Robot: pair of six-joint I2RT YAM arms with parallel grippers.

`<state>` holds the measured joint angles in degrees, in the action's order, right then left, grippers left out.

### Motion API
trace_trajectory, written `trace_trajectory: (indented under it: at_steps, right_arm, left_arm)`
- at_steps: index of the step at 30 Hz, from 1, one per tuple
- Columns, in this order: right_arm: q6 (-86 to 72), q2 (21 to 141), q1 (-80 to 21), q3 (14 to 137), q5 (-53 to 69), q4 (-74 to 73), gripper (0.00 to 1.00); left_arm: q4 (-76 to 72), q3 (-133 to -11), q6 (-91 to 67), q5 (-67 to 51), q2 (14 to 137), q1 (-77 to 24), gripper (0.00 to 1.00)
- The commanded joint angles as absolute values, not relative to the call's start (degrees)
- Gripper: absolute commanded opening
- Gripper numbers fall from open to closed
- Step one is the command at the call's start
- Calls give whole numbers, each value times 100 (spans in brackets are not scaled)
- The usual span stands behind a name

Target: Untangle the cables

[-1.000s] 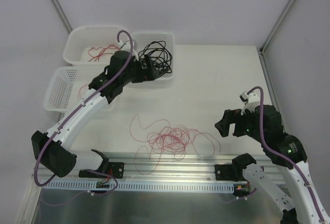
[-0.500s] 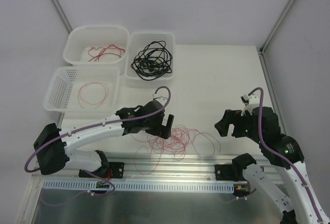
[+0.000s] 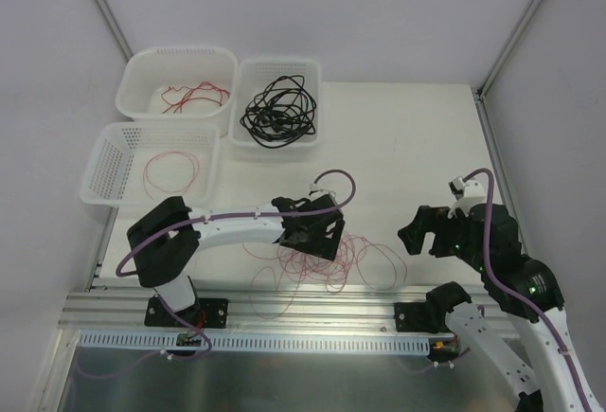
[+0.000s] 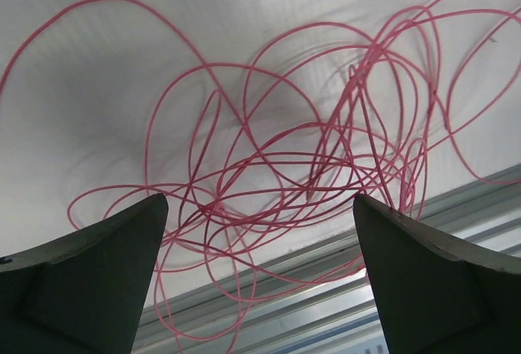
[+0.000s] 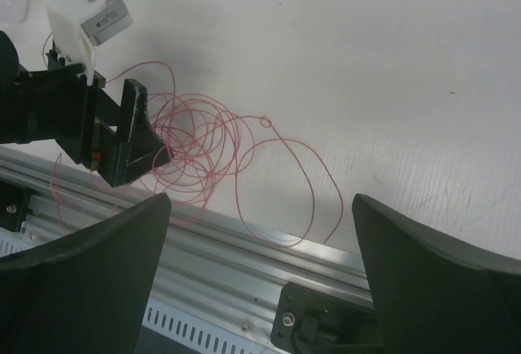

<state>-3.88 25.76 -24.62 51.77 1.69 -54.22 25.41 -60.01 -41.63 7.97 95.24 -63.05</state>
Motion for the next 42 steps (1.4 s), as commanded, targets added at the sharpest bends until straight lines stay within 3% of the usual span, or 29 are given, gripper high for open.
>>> trace_trajectory:
  at_steps: [1, 11, 15, 18, 20, 21, 22, 25, 26, 33, 42]
  right_arm:
    - [-448, 2461, -2470, 5256, 44, -5511, 100]
    - [-448, 2382, -2470, 5221, 44, -5572, 100]
    - [-440, 2364, -2478, 5230, 35, -5616, 99]
    - [-448, 2355, -2470, 5203, 44, -5599, 99]
    - [-457, 2355, -2478, 5194, 35, -5573, 100]
    - [-466, 2364, -2479, 5177, 44, -5564, 100]
    - [-466, 2373, -2470, 5177, 44, -5555, 100]
    - [-475, 2399, -2479, 5168, 44, -5546, 100]
    - [-466, 2391, -2470, 5168, 44, -5555, 99]
    - [-457, 2391, -2470, 5142, 35, -5555, 100]
    - [-466, 2443, -2470, 5150, 44, -5528, 99]
  left_arm:
    - [2435, -6468, -4263, 747, 9755, -6486, 99]
    - [2417, -6829, -4412, 694, 10529, -6574, 99]
    - [2417, -6812, -4465, 790, 10626, -6600, 93]
    - [2417, -6741, -4517, 852, 10661, -6609, 79]
    - [2417, -6689, -4579, 879, 10679, -6618, 63]
    - [2417, -6662, -4597, 896, 10705, -6618, 54]
    - [2417, -6645, -4614, 914, 10714, -6618, 37]
    - [2434, -6609, -4597, 984, 10661, -6609, 13]
    - [2443, -6601, -4588, 1071, 10618, -6609, 0]
    - [2549, -6662, -4263, 1327, 9723, -6425, 0]
    - [2760, -7013, -3552, 1433, 8027, -5248, 0]
